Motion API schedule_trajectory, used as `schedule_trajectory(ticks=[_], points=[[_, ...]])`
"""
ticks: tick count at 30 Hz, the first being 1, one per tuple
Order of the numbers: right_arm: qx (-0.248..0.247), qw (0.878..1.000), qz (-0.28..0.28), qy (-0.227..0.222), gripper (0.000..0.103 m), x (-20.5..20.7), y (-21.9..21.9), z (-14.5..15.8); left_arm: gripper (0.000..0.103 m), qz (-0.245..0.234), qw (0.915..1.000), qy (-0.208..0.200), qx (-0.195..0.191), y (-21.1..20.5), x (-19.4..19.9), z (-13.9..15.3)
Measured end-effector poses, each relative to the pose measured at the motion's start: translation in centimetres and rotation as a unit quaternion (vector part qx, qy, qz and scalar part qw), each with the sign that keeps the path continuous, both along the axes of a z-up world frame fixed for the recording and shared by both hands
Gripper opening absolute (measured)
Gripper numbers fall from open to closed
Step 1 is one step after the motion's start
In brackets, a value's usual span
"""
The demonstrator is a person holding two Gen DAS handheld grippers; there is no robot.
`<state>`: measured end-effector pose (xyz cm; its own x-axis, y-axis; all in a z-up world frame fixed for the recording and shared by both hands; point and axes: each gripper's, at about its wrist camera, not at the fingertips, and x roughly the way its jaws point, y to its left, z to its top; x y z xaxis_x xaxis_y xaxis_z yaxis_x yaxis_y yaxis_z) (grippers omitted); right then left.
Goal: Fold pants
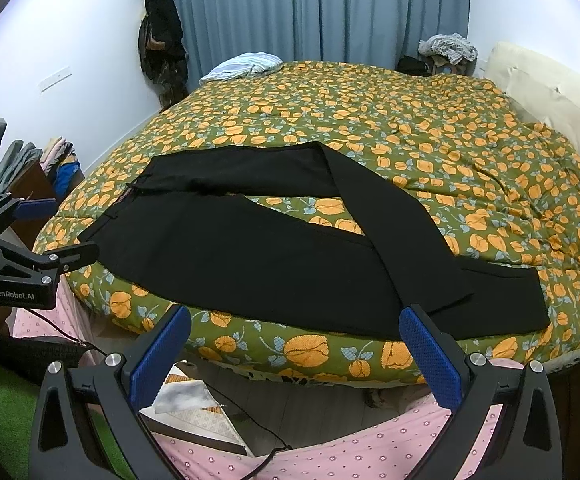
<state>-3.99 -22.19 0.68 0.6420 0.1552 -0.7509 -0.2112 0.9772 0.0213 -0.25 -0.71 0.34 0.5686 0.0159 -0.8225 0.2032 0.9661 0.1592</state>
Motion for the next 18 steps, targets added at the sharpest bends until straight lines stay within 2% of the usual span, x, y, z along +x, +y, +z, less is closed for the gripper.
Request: schedule_trajectory(ticks=[18], points=[[-0.002,1.0,0.004,0.009,0.103,0.3,0.16,-0.33,0.102,0.0,1.0,0.002,-0.001,0.08,-0.15,-0.31]])
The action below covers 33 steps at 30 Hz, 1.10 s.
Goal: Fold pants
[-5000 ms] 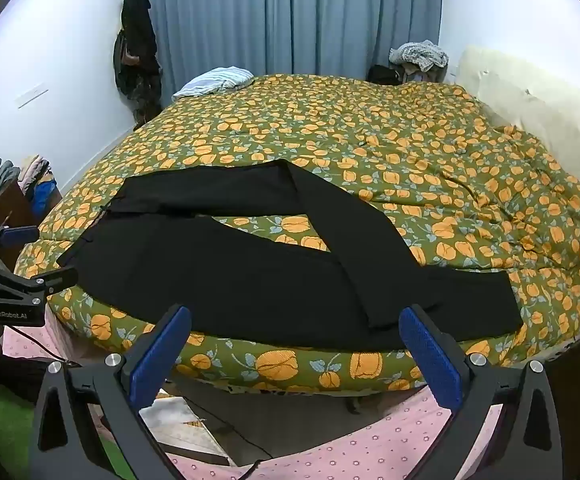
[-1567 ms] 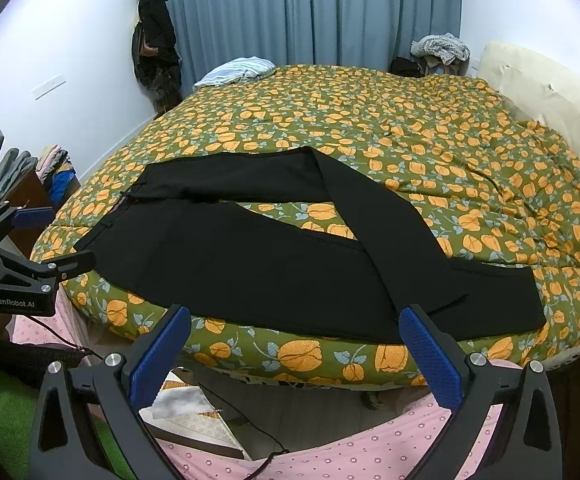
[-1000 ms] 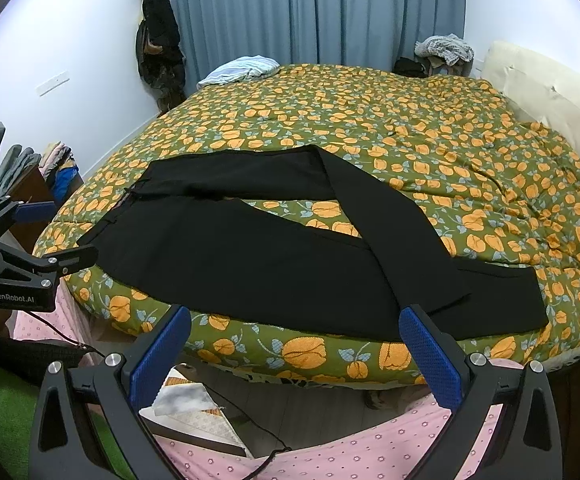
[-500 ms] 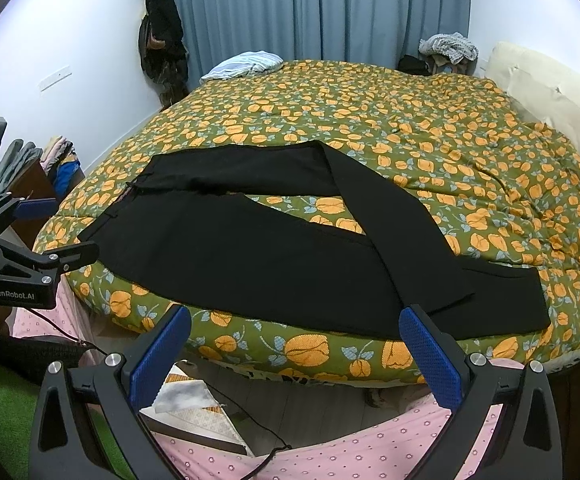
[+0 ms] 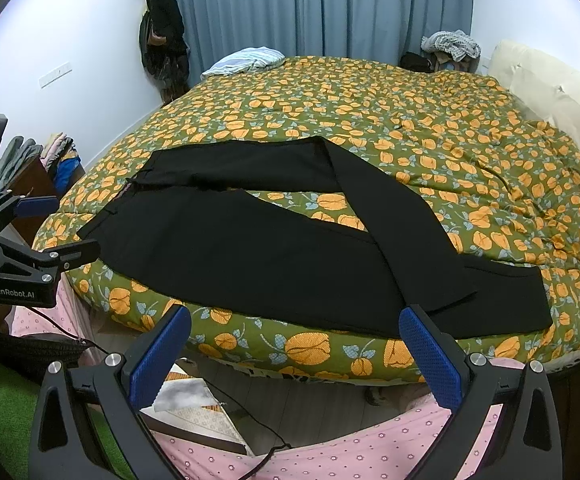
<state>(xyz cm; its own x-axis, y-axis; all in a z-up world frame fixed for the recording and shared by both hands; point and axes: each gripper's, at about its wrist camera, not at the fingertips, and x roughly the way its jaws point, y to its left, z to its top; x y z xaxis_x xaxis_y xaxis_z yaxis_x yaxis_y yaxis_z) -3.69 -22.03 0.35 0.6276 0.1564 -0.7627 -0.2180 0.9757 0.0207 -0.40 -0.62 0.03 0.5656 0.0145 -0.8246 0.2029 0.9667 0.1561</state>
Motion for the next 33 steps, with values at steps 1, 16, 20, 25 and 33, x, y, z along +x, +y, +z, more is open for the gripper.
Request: schedule_trajectory(ticks=[1,16,20,25,33], points=[[0.0,1.0,0.0,0.0,0.103,0.04,0.05,-0.03,0.102,0.0,1.0,0.0,0.0,0.01,0.0,0.0],[0.0,1.0,0.003,0.003,0.103,0.1,0.11,-0.47,0.102,0.0,1.0,0.001,0.0,0.04,0.05,0.03],[0.0,1.0,0.003,0.004,0.103,0.14,0.19,-0.51,0.102,0.0,1.0,0.001,0.0,0.05,0.07,0.04],[0.0,1.0,0.003,0.004,0.103,0.15,0.21,-0.52,0.102,0.0,1.0,0.002,-0.001,0.05,0.06,-0.19],[0.0,1.0,0.004,0.005,0.103,0.08,0.28,-0.71,0.102,0.0,1.0,0.002,-0.001,0.08,0.12,-0.16]])
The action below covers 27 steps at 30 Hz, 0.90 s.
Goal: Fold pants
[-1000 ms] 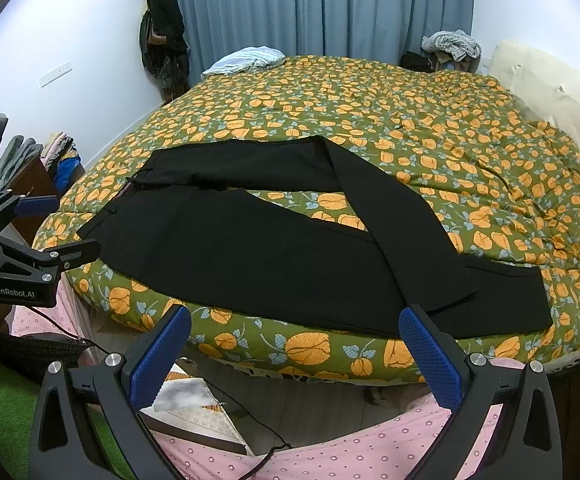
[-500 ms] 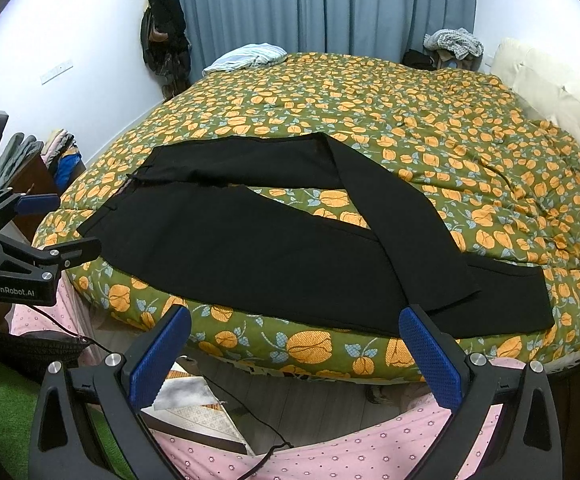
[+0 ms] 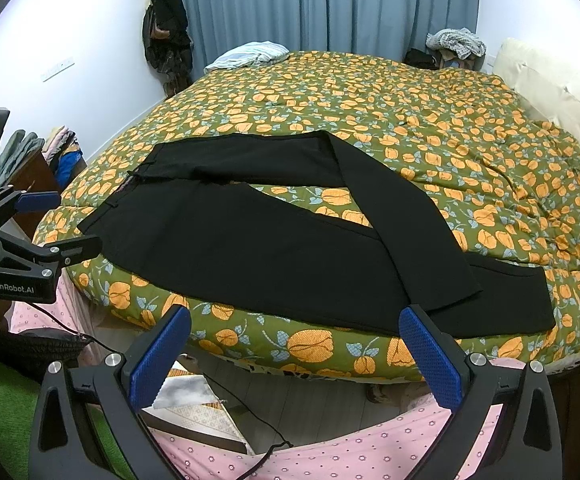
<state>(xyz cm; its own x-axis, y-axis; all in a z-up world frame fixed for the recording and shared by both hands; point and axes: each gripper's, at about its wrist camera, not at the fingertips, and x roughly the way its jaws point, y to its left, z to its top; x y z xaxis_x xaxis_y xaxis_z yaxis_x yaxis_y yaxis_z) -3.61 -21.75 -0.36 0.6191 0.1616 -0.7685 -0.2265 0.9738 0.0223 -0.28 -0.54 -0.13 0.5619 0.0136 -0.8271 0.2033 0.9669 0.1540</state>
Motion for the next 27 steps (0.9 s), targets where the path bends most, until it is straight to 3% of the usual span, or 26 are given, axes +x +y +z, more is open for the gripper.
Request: schedule_trajectory(ticks=[19,27], points=[[-0.006,1.0,0.009,0.004,0.103,0.8,0.6,-0.6,0.102,0.003,0.9999,0.011,0.008,-0.1,0.2,-0.7],[-0.008,1.0,0.009,-0.006,0.103,1.2,0.3,-0.7,0.102,-0.004,0.9993,-0.028,0.025,-0.4,1.1,0.9]])
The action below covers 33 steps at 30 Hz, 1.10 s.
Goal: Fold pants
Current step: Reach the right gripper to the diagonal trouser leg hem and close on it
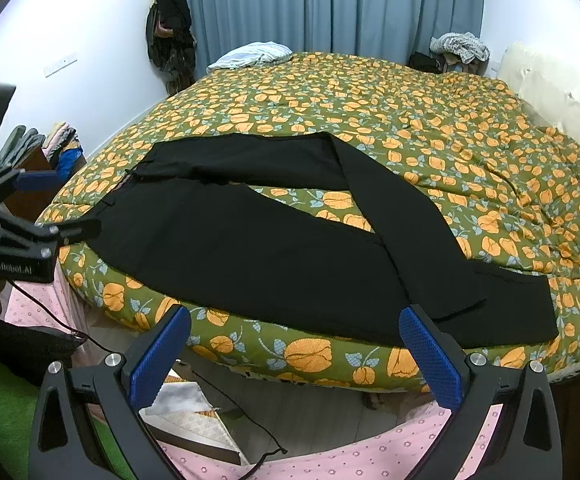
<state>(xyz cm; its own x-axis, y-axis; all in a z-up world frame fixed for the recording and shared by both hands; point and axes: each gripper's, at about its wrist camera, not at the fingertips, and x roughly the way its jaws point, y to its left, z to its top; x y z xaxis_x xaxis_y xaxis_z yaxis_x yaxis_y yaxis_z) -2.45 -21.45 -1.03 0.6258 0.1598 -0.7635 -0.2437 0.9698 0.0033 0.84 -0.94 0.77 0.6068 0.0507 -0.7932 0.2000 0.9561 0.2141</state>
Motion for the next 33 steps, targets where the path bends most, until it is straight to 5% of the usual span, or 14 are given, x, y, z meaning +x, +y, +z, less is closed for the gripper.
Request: schedule_trajectory(ticks=[24,33], points=[[-0.009,1.0,0.005,-0.014,0.103,0.0,-0.3,-0.7,0.102,0.045,0.99,-0.11,-0.076,3.4,1.7,5.4],[0.0,0.998,-0.056,0.008,0.103,1.4,-3.1,-1.9,0.102,0.025,0.9913,-0.019,-0.128,3.8,3.2,1.6]])
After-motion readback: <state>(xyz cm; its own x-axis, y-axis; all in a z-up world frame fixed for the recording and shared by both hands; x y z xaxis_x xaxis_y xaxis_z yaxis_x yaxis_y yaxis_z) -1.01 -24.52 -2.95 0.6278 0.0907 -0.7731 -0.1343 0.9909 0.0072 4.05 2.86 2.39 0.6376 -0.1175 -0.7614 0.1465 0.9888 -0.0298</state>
